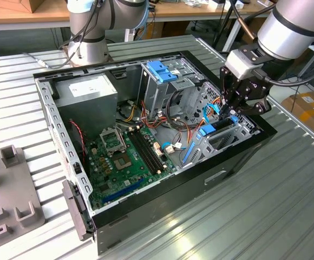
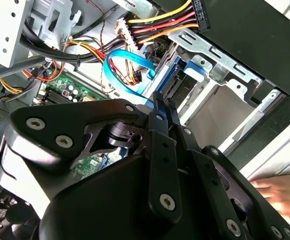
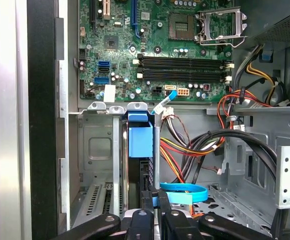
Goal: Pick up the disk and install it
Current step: 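Insert the first disk wire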
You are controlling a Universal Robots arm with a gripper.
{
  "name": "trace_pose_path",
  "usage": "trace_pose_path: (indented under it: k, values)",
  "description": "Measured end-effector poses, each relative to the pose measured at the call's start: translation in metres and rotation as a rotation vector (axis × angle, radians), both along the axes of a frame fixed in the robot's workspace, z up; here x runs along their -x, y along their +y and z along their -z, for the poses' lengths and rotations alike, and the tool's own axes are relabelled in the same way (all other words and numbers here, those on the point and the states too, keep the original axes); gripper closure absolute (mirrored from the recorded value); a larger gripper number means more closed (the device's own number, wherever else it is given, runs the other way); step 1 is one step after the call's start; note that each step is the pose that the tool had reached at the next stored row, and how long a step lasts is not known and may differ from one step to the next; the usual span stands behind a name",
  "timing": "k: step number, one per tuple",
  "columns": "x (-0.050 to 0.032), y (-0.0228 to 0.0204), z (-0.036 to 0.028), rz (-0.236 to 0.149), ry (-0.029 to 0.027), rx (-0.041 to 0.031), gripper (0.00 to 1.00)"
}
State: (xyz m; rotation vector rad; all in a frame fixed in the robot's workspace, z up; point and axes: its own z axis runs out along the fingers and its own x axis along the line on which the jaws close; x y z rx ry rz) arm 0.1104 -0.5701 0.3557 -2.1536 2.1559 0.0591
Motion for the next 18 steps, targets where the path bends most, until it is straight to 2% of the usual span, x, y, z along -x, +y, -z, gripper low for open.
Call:
trace_pose_path:
  k: [8,13,15,18]
  values:
    - [0.0004,-0.0014,0.0000,0.000,0.0000,0.0001,0.84]
    - [0.0008,-0.0022,0.0010,0.000,-0.0019,-0.0008,0.84]
    - [0.0021,-0.0032,0.0013,-0.001,-0.0090,-0.0040,0.84]
    - [0.0049,-0.0045,0.0016,-0.001,-0.0154,-0.0050,0.84]
